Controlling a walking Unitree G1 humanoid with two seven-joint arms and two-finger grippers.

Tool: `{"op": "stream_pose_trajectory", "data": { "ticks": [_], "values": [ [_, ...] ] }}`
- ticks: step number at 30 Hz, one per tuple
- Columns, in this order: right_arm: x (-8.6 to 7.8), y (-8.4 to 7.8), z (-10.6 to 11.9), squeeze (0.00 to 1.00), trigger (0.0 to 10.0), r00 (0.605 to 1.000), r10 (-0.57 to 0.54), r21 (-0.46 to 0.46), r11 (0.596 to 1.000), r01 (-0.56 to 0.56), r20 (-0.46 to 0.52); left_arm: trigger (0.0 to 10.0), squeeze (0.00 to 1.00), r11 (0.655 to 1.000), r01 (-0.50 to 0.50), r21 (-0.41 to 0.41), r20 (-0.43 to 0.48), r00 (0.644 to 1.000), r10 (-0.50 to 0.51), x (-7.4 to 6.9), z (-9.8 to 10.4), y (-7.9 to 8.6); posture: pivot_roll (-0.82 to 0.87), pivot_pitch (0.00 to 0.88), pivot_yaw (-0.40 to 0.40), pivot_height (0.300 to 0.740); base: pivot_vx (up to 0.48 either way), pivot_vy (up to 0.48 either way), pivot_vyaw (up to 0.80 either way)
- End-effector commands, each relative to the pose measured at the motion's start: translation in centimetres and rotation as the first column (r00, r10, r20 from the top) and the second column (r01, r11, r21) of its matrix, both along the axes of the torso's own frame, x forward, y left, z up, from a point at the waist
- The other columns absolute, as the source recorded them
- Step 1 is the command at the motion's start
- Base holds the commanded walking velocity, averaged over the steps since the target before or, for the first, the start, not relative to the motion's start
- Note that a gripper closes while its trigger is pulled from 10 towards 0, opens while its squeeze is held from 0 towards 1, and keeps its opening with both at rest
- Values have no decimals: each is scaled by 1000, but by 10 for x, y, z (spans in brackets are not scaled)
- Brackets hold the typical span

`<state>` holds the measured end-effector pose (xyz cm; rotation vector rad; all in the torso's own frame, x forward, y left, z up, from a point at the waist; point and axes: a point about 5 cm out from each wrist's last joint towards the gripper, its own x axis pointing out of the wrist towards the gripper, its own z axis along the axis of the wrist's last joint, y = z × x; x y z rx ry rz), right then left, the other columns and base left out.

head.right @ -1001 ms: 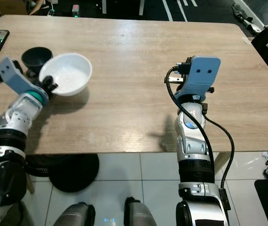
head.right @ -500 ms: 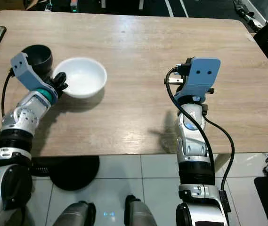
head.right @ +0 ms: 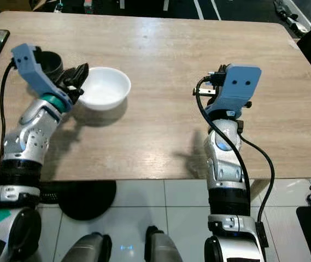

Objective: Setting the table

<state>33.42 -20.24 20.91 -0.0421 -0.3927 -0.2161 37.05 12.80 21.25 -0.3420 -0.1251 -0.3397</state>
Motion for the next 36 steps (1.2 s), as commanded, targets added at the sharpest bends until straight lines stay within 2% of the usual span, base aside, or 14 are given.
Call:
{"op": "stream_pose_trajectory", "data": {
  "ticks": [1,3,5,11,15,17,31,33,36],
  "values": [
    [-4,-6,-6,0,10000,1000,-14,32,999,15,-25,10000,0,998,12,64,32,999,-14,-5,0,-5,138,102,68,740,0,0,0],
    [-4,-6,-6,0,10000,1000,-14,32,999,15,-25,10000,0,998,12,64,32,999,-14,-5,0,-5,138,102,68,740,0,0,0],
    [-7,-9,-13,0,10000,999,-3,54,999,6,-53,10000,0,991,17,134,61,998,-25,-11,3,-10,131,100,76,740,0,0,0],
    [-8,-10,-16,0,10000,998,-10,74,997,14,-60,10000,0,980,3,198,98,995,-23,-18,5,-12,136,93,74,740,0,0,0],
    [-7,-10,-16,0,10000,998,-13,76,997,17,-59,10000,0,980,3,201,102,994,-24,-19,6,-12,136,93,74,740,0,0,0],
    [-6,-9,-13,0,10000,999,-18,84,996,22,-50,10000,0,972,-6,234,119,993,-22,-20,6,-13,138,87,73,740,0,0,0],
    [-7,-6,-11,0,10000,999,-12,85,996,16,-43,10000,0,955,-45,293,139,990,4,-24,5,-11,143,87,71,740,0,0,0],
    [-6,-7,-10,0,10000,999,-13,85,996,17,-43,10000,0,946,-47,321,146,989,0,-24,5,-12,151,88,68,740,0,0,0],
    [-5,-6,-12,0,10000,999,-15,86,996,19,-48,10000,0,952,-43,304,117,993,8,-25,0,-10,154,95,63,740,0,0,0]
  ]
}}
